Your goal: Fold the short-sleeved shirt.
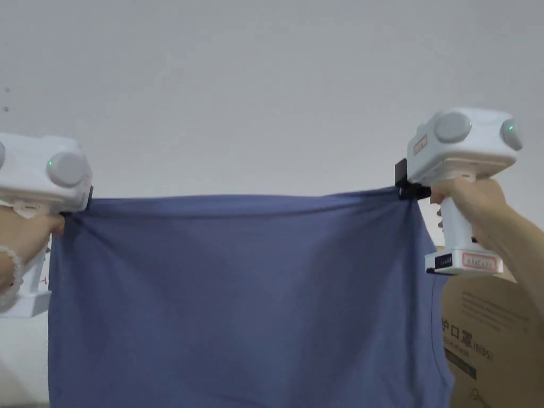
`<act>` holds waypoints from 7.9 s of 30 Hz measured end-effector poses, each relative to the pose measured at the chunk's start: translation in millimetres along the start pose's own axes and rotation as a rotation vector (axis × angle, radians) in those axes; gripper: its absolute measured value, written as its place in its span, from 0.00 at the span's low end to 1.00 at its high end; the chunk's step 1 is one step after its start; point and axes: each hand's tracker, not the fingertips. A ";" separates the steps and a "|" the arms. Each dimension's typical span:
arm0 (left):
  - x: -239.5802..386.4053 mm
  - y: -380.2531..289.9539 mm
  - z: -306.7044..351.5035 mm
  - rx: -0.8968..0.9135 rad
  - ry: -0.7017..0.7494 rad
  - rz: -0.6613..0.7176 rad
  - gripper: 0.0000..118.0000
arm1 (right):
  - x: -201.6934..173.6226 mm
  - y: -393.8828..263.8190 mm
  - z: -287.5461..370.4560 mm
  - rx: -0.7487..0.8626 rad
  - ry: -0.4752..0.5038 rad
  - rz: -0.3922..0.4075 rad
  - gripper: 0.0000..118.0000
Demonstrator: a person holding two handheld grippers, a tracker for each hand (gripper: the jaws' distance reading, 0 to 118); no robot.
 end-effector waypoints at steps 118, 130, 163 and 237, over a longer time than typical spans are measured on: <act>-68.8 -596.8 284.2 -0.731 -0.278 0.049 0.03 | 105.8 -634.3 164.6 -0.789 0.046 -0.037 0.53; -70.0 -575.7 275.9 -0.756 -0.259 0.041 0.03 | 94.5 -615.0 168.6 -0.795 0.067 0.025 0.04; -69.7 -535.2 194.6 -0.744 -0.279 0.086 0.27 | 60.4 -555.3 94.1 -0.697 0.065 0.026 0.05; -79.7 -606.1 250.2 -0.910 -0.230 -0.045 0.15 | 116.1 -647.1 162.4 -0.891 0.041 0.051 0.46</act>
